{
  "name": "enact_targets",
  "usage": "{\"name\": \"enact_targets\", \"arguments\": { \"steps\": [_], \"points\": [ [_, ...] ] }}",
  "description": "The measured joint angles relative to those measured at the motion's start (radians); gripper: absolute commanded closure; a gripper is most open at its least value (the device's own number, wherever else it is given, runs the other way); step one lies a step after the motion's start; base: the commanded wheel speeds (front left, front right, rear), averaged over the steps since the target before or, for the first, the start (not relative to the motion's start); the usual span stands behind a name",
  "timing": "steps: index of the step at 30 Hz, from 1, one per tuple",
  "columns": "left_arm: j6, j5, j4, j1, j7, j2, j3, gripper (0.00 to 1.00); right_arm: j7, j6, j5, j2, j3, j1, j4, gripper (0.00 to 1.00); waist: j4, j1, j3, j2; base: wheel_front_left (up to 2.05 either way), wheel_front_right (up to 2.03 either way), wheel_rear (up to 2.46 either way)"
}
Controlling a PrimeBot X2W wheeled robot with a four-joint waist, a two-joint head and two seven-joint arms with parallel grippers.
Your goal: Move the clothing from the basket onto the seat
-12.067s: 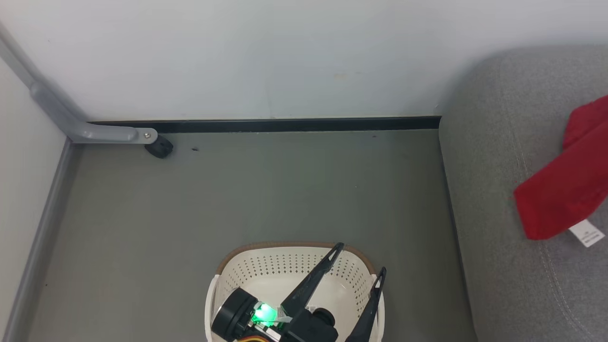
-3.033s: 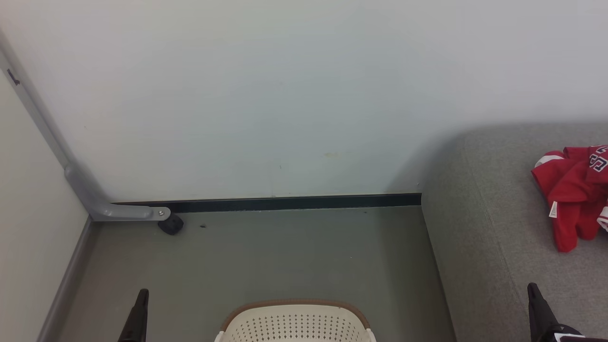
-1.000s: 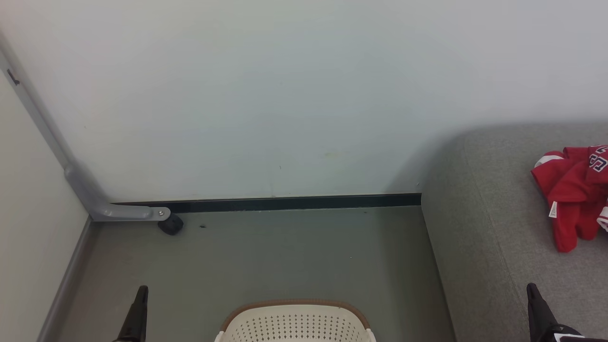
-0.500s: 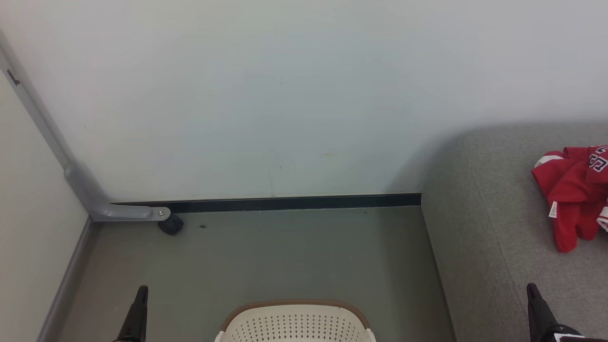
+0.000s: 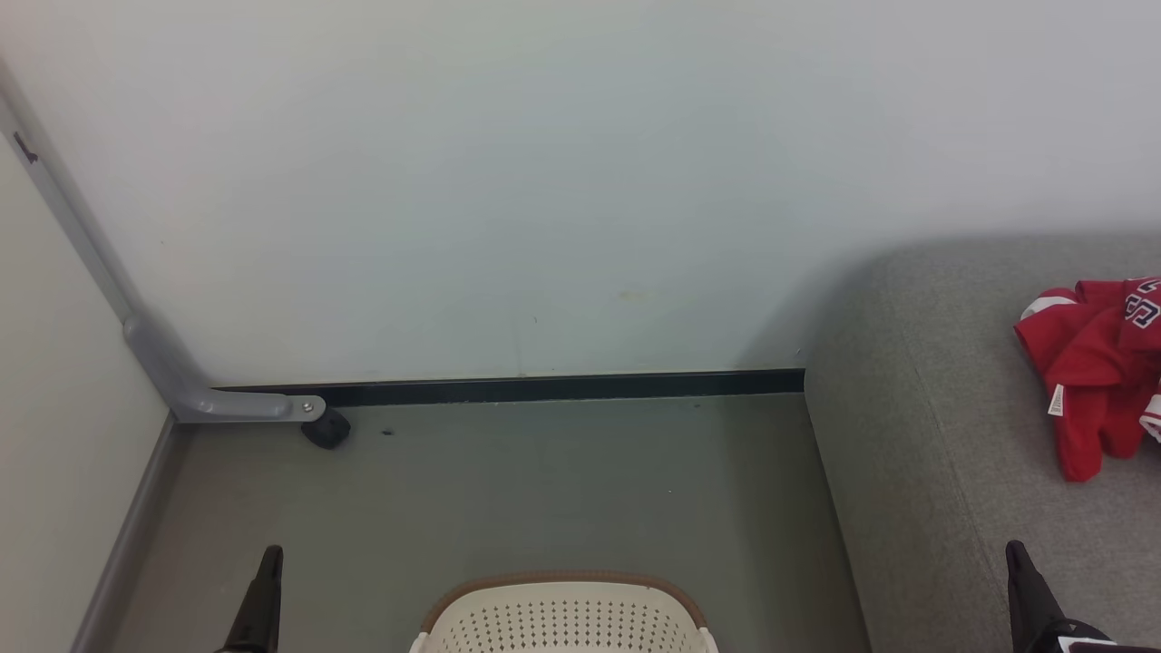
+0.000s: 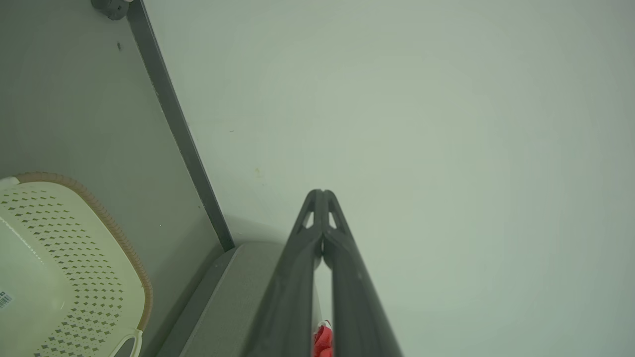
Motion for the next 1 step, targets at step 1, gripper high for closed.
{"name": "enact_targets", "arguments": {
  "steps": [1],
  "points": [
    [0.0,0.0,0.0,0.0,0.0,0.0,0.0,1.0,0.0,0.0,0.0,0.0,0.0,0.0,0.0,1.0,0.0,0.0,0.0,0.0,0.0,0.0,0.0]
  ]
}}
